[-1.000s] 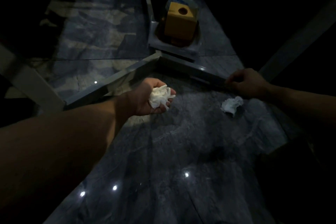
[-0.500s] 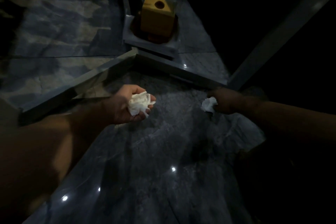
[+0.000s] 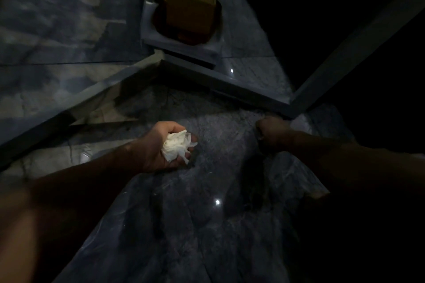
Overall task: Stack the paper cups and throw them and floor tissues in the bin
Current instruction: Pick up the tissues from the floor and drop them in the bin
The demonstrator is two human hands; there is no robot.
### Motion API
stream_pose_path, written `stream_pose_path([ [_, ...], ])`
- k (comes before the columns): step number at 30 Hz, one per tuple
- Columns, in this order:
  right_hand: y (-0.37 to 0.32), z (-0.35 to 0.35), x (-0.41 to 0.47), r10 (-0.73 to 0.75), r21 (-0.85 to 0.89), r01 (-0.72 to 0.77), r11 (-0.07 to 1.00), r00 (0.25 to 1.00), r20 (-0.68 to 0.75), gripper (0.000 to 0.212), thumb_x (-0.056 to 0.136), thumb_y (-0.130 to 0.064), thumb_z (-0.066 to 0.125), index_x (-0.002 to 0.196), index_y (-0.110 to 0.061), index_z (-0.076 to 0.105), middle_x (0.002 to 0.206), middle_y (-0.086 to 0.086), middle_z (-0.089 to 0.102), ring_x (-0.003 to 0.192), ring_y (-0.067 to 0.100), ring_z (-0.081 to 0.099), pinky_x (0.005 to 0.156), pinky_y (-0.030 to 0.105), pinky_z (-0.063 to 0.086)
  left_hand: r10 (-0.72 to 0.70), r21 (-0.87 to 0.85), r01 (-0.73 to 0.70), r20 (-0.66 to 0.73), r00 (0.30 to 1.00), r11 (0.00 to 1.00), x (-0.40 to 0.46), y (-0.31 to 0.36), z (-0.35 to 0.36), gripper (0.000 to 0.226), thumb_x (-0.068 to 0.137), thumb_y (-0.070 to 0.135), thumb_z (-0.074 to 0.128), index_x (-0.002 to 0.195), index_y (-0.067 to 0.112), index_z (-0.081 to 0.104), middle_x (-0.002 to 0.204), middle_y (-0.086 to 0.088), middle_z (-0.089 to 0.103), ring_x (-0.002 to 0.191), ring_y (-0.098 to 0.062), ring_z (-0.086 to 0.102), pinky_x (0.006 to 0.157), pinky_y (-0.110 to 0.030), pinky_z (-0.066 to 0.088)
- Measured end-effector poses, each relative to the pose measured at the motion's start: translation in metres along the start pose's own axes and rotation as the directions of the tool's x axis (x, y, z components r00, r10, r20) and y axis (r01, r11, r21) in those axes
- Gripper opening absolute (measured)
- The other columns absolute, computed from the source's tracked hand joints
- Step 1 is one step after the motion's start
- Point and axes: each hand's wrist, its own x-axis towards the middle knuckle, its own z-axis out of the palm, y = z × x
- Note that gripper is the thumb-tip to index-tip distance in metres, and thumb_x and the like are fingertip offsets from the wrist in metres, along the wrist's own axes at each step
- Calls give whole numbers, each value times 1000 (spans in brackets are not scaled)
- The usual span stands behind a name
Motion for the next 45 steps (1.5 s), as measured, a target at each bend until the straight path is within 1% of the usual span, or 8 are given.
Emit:
stream_pose_path([
  [3,3,3,3,-40,16,40,999,999,9,38,71,-19,76,64,-23,39,109,15,63,101,32,61,72,25,37,-14,-29,13,-40,999,999,2,-2,0,44,87,27,45,62,3,72,70,-12,63,48,-21,58,39,-22,48],
  [8,4,-2,-6,-53,76,53,996,999,5,48,71,-16,77,59,-27,32,102,14,62,100,31,61,71,27,39,-17,-26,16,-43,999,1000,-1,3,4,29,84,28,47,82,3,62,80,-13,58,57,-23,56,40,-23,48],
  [16,-1,-31,-40,-28,106,37,994,996,-82,34,80,-6,63,60,-21,41,93,14,63,87,28,59,68,25,33,51,36,-54,87,995,998,-30,16,23,37,88,29,42,77,3,65,75,-10,59,51,-19,57,37,-20,48],
  [20,2,-40,-56,-29,126,44,991,993,-116,22,73,1,58,64,-17,50,83,8,59,77,22,53,66,24,34,75,66,-84,117,990,994,-44,20,27,33,82,29,47,75,2,65,77,-13,58,52,-20,57,37,-23,48],
  [23,6,-44,-65,-32,133,50,990,991,-130,18,73,3,55,72,-16,55,92,13,67,85,26,60,68,24,37,88,63,-98,148,985,993,-52,23,26,33,82,30,48,81,1,64,80,-15,57,57,-21,56,41,-24,50],
  [31,8,-54,-80,9,148,4,989,996,-85,27,80,-6,57,107,-9,62,117,11,63,107,28,59,76,23,39,111,125,-130,148,983,984,-76,30,25,20,79,22,54,79,4,63,80,-12,58,57,-17,58,42,-23,50],
  [40,0,-63,-83,-16,234,40,971,995,-103,15,84,-6,48,79,-18,55,84,3,61,79,21,61,70,24,43,59,341,-57,4,998,939,-71,26,26,31,94,34,44,82,8,57,77,-9,48,59,-17,50,35,-19,43],
  [45,0,-77,-101,19,452,48,891,990,-143,22,92,-14,44,74,-21,54,65,0,57,55,21,60,55,28,52,62,339,-81,67,996,937,-73,26,56,30,91,36,48,80,10,60,72,-6,52,56,-15,52,37,-17,43],
])
